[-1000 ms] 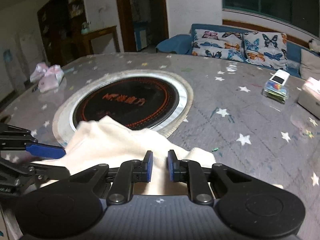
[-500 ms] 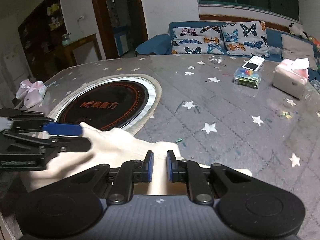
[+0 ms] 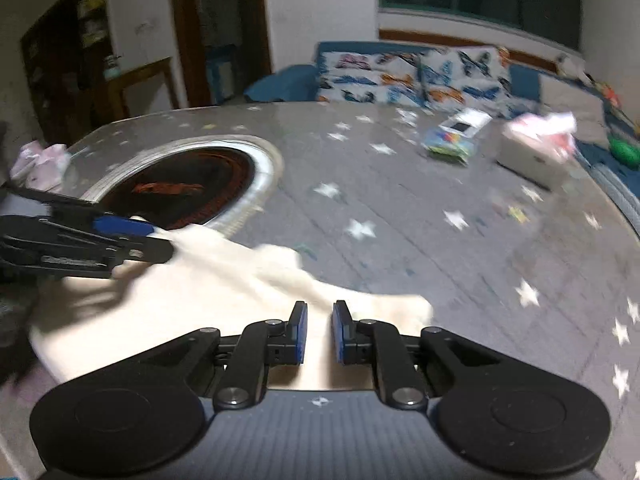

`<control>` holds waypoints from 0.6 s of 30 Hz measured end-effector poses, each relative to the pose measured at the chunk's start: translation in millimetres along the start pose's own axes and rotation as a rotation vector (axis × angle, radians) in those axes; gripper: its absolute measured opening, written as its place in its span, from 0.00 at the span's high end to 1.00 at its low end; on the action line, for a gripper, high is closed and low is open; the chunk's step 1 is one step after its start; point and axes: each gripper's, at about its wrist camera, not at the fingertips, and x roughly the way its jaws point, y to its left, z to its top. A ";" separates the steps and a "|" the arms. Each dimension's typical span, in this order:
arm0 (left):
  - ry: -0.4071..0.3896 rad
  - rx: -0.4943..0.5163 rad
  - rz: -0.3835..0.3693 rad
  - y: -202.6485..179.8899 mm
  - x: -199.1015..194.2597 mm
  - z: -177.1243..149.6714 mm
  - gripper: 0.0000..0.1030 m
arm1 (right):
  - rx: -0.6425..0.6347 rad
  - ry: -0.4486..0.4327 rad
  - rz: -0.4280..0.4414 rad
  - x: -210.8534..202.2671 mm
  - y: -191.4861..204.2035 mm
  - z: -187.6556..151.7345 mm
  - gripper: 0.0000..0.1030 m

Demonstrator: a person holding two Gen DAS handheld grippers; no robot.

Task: Fold clothes
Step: 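Lay the folded hem onto the sweatshirt with both grippers and release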

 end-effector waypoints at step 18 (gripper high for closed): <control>-0.067 0.001 0.004 -9.9 -57.4 -28.1 0.59 | -0.018 -0.022 -0.013 -39.1 -0.2 -26.8 0.89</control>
